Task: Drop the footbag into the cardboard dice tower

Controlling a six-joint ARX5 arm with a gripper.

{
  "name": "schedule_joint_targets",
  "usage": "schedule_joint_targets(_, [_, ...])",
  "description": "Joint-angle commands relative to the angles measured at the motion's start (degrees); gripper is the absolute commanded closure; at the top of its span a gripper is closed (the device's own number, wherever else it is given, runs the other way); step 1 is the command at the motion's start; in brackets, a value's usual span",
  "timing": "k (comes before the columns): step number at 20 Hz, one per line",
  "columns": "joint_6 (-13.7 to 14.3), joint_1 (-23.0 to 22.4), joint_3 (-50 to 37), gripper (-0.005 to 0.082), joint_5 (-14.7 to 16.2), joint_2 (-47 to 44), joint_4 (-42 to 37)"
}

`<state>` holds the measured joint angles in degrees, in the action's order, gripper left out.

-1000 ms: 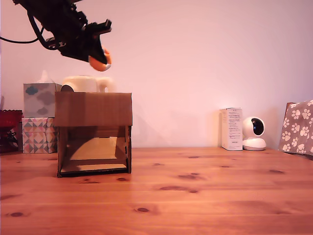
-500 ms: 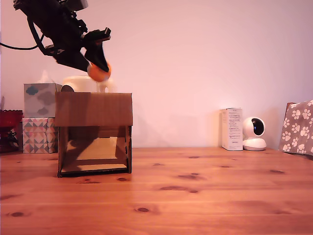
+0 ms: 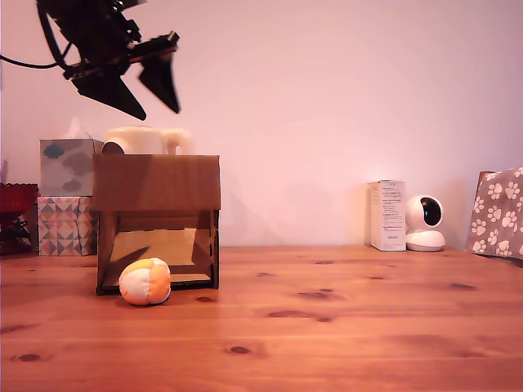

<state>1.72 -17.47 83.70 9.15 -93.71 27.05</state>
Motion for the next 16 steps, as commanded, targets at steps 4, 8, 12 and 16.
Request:
schedule_joint_targets(4, [1.0, -0.2, -0.1, 0.0793, 5.2, 4.5, 5.3])
schedule_joint_targets(8, [1.4, -0.2, -4.7, 0.0793, 5.9, 7.8, 3.3])
schedule_joint_targets(12, [1.4, 0.4, -14.4, 0.0793, 7.3, 12.9, -2.6])
schedule_joint_targets(16, [1.2, 0.7, -27.1, 0.0793, 9.7, 20.6, -11.7])
